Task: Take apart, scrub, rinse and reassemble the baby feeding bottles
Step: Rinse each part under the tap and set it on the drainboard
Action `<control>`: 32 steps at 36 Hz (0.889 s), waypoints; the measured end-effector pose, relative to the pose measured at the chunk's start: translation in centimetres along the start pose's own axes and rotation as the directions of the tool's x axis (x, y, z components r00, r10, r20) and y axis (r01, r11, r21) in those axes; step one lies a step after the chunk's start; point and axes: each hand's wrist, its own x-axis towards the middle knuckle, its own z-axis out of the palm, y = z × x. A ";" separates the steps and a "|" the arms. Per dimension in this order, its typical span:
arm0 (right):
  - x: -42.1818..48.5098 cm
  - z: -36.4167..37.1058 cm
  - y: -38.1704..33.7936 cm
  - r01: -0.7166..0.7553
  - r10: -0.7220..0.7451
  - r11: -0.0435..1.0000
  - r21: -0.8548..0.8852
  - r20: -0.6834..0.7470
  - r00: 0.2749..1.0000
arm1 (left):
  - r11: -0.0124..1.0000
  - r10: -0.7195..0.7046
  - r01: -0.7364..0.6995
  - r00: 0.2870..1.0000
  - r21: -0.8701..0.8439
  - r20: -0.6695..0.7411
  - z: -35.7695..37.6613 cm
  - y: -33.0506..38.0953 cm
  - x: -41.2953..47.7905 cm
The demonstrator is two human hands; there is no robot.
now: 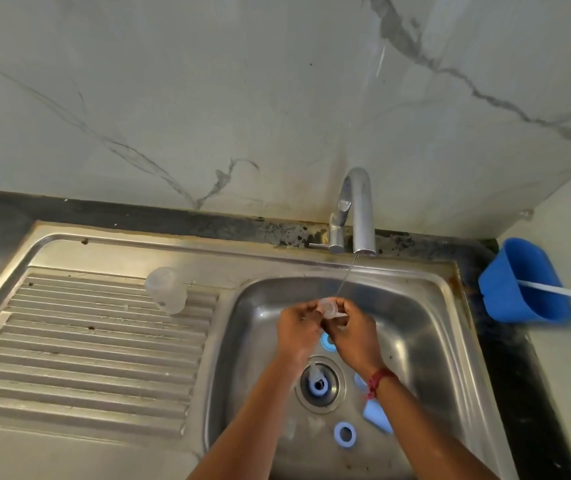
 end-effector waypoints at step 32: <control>1.3 -1.7 0.3 -0.018 0.023 0.998 -0.068 0.071 0.997 | 0.985 0.115 -0.125 0.990 0.116 0.084 -0.7 -0.2 1.0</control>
